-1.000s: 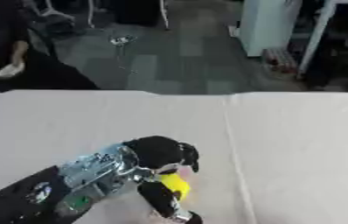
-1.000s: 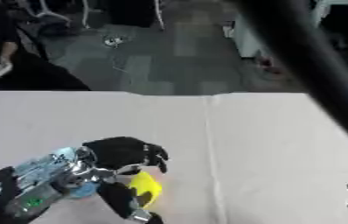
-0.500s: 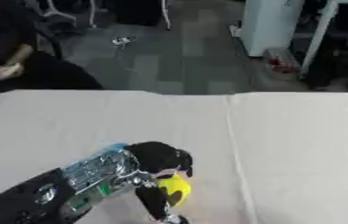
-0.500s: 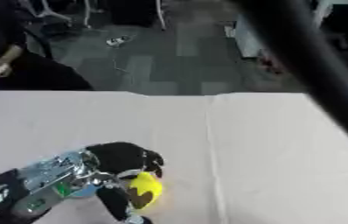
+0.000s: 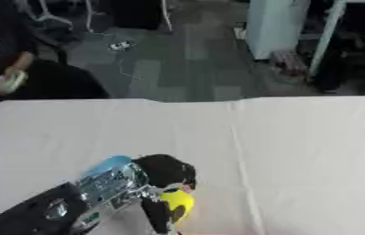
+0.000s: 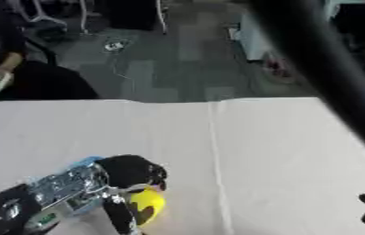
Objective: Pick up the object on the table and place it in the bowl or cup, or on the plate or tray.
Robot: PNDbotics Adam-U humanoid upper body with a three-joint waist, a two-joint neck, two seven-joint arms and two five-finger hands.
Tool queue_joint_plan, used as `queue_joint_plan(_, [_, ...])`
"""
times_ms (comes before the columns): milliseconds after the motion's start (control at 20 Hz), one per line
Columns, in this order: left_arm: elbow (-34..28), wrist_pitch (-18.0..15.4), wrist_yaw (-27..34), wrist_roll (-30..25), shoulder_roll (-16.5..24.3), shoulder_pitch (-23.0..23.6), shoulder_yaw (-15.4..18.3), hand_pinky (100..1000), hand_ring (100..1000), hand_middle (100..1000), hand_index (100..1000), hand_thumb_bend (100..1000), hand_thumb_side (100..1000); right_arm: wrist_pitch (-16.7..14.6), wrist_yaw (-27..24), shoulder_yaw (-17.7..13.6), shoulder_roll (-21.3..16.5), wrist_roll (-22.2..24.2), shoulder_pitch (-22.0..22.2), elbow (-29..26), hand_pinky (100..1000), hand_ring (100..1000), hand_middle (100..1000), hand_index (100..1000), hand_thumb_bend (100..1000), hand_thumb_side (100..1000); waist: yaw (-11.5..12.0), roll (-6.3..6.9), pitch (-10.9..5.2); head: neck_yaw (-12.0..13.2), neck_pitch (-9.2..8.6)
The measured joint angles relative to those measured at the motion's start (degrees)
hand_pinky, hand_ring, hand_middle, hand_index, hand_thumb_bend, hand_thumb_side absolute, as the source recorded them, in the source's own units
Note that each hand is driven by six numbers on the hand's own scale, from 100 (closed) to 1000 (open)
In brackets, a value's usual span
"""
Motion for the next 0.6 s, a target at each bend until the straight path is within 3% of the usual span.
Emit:
queue_joint_plan(150, [1.77, -0.88, -1.72, 0.19, -0.20, 0.00, 0.19, 850, 856, 873, 850, 680, 596, -0.06, -1.50, -0.27, -0.50, 1.10, -0.69, 0.00, 380, 606, 769, 793, 100, 939, -0.31, 0.07, 0.13, 0.46, -0.02])
queue_joint_plan(200, [2.27, -1.13, -2.03, 0.24, -0.34, 0.00, 0.30, 798, 836, 867, 846, 655, 587, -0.11, -1.98, -0.46, -0.53, 1.43, -0.93, 0.00, 380, 606, 769, 793, 100, 938, -0.42, 0.13, 0.14, 0.47, -0.03])
queue_joint_plan(250, [2.69, -1.33, -2.30, 0.26, -0.50, 0.00, 0.33, 667, 777, 836, 837, 612, 576, -0.17, -2.44, -0.56, -0.65, 1.75, -0.96, 0.00, 380, 606, 769, 793, 100, 939, -0.59, 0.18, 0.14, 0.48, -0.03])
queue_joint_plan(300, [3.03, -1.47, -2.49, 0.36, -0.59, 0.01, 0.33, 758, 820, 859, 843, 641, 583, -0.21, -2.82, -0.78, -0.72, 2.02, -0.96, 0.00, 380, 606, 769, 793, 100, 938, -0.66, 0.23, 0.14, 0.49, -0.03])
queue_joint_plan(350, [3.29, -1.55, -2.64, 0.43, -0.59, 0.03, 0.34, 371, 586, 725, 782, 475, 565, -0.24, -3.15, -0.87, -0.78, 2.28, -0.96, 0.00, 378, 606, 769, 792, 100, 939, -0.66, 0.26, 0.14, 0.50, -0.03])
queue_joint_plan(400, [3.40, -1.59, -2.70, 0.60, -0.59, 0.05, 0.36, 371, 586, 725, 782, 475, 565, -0.25, -3.46, -1.01, -0.88, 2.48, -0.96, 0.00, 378, 606, 769, 792, 100, 939, -0.65, 0.26, 0.14, 0.50, -0.03])
queue_joint_plan(450, [3.40, -1.45, -2.70, 0.96, -0.59, 0.11, 0.41, 190, 444, 558, 686, 252, 598, -0.29, -3.66, -1.17, -0.93, 2.68, -0.96, 0.00, 376, 605, 769, 790, 100, 939, -0.62, 0.26, 0.14, 0.50, -0.03])
queue_joint_plan(500, [3.34, -1.15, -2.48, 1.55, -0.59, 0.25, 0.56, 233, 479, 601, 715, 334, 574, -0.27, -3.83, -1.20, -0.93, 2.81, -0.95, 0.00, 377, 605, 769, 791, 100, 939, -0.58, 0.26, 0.14, 0.50, -0.03])
queue_joint_plan(550, [3.26, -0.78, -2.00, 2.20, -0.58, 0.48, 0.67, 100, 308, 451, 627, 100, 733, -0.29, -3.96, -1.25, -0.93, 2.96, -0.94, 0.00, 374, 605, 768, 787, 100, 938, -0.55, 0.26, 0.14, 0.50, -0.03])
queue_joint_plan(600, [3.01, -0.23, -1.26, 2.91, -0.57, 0.61, 0.69, 100, 289, 439, 627, 100, 738, -0.33, -3.99, -1.36, -0.93, 3.05, -0.87, 0.00, 373, 605, 768, 787, 100, 938, -0.33, 0.25, 0.13, 0.50, -0.02])
